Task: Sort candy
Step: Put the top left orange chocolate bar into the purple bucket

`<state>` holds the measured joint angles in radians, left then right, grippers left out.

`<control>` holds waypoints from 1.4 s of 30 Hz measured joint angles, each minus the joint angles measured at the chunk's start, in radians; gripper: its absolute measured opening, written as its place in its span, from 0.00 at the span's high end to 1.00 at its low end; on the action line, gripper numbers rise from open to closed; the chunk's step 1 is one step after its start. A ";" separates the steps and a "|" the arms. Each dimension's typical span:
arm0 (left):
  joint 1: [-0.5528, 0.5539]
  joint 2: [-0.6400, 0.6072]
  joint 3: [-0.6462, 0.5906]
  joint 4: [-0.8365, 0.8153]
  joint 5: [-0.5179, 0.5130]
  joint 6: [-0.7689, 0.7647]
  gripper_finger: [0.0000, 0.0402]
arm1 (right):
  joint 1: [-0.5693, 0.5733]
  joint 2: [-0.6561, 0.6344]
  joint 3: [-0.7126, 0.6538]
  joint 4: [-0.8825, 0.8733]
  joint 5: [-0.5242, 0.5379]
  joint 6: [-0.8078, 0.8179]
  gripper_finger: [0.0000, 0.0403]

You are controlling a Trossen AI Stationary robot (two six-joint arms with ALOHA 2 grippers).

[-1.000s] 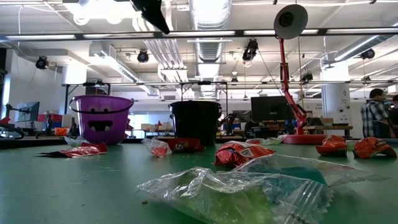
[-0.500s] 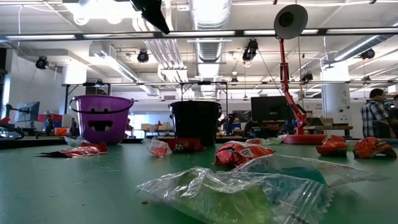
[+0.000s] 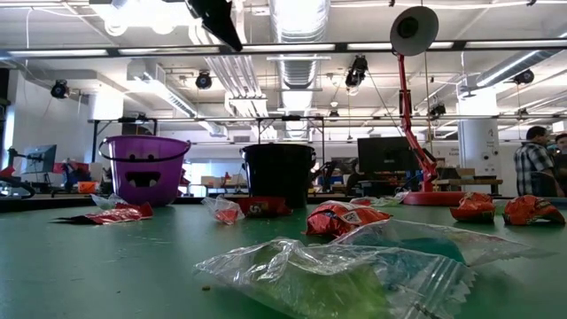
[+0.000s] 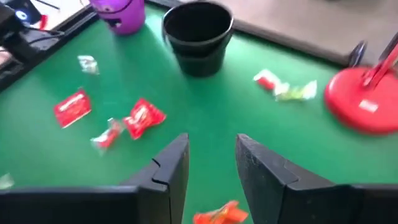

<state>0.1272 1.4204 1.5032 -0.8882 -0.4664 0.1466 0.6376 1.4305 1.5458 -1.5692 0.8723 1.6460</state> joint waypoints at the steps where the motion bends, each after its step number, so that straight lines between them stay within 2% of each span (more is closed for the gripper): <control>1: 0.000 0.000 0.000 -0.005 0.000 -0.018 0.74 | -0.019 -0.007 0.001 -0.001 0.007 -0.037 0.71; 6: 0.000 0.000 0.000 -0.030 0.000 -0.139 0.74 | -0.104 -0.052 0.002 -0.003 0.093 -0.132 0.71; 11: 0.000 0.020 0.002 -0.035 0.019 -0.314 0.71 | -0.178 -0.106 0.002 -0.003 0.097 -0.254 0.70; 16: 0.000 0.074 0.002 -0.024 0.114 -0.481 0.64 | -0.231 -0.158 0.002 -0.002 0.098 -0.386 0.69; 19: 0.000 0.120 0.002 0.038 0.195 -0.563 0.62 | -0.255 -0.180 0.002 -0.003 0.098 -0.476 0.68; 25: -0.007 0.226 0.002 0.260 0.352 -0.571 0.62 | -0.296 -0.214 0.002 -0.002 0.098 -0.619 0.68; 30: -0.012 0.299 0.002 0.373 0.396 -0.581 0.62 | -0.314 -0.246 0.002 -0.002 0.098 -0.712 0.68; 42: -0.068 0.449 0.000 0.583 0.475 -0.666 0.62 | -0.363 -0.314 0.002 -0.002 0.098 -0.812 0.68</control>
<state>0.0593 1.8694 1.5032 -0.3050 0.0082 -0.5194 0.2746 1.1160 1.5482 -1.5711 0.9703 0.8342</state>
